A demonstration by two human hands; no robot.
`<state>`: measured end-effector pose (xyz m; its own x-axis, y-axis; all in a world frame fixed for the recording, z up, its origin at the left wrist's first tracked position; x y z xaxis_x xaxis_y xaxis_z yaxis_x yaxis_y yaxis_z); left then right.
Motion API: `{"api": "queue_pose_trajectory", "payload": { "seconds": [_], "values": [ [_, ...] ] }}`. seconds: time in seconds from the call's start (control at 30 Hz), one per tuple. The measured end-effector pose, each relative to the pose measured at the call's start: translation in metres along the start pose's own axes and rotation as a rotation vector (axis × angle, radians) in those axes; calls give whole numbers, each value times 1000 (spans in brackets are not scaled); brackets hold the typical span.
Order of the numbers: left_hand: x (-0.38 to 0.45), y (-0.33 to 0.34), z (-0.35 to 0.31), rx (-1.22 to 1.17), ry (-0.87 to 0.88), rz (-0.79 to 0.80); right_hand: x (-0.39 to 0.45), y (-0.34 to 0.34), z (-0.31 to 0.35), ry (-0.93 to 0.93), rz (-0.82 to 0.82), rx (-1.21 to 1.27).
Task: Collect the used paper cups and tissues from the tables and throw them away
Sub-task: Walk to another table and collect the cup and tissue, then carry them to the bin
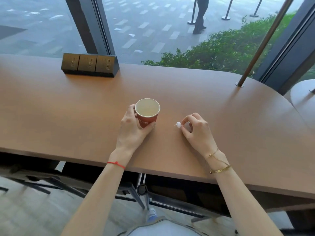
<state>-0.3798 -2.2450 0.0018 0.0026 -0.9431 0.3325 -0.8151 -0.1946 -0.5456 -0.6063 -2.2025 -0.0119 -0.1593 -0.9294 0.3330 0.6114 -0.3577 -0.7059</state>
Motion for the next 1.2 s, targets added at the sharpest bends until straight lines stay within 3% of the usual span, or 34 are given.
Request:
{"api": "queue_pose_trajectory", "payload": {
  "seconds": [0.37,0.87,1.2],
  "values": [
    [-153,-62,-25,115,-132,-200,-82,-35,19,-197,61,151],
    [-462,-141,-52,303,-597,-649,-237,-8,105,-557,593,368],
    [-659,-172,-101,371,-866,-1065,-396,18,203,-889,986,449]
  ]
}}
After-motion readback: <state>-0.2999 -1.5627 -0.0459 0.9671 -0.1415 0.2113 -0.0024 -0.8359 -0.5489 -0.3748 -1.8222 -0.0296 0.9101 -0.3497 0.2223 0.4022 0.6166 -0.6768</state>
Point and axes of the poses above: each hand's wrist, its own x-axis towards the middle knuckle, its own y-axis out of the palm, z = x × y, the point moved 5 cm from there along x, towards the middle knuckle, and after that the axes turned 3 degrees about -z, right-handed, at the moved point
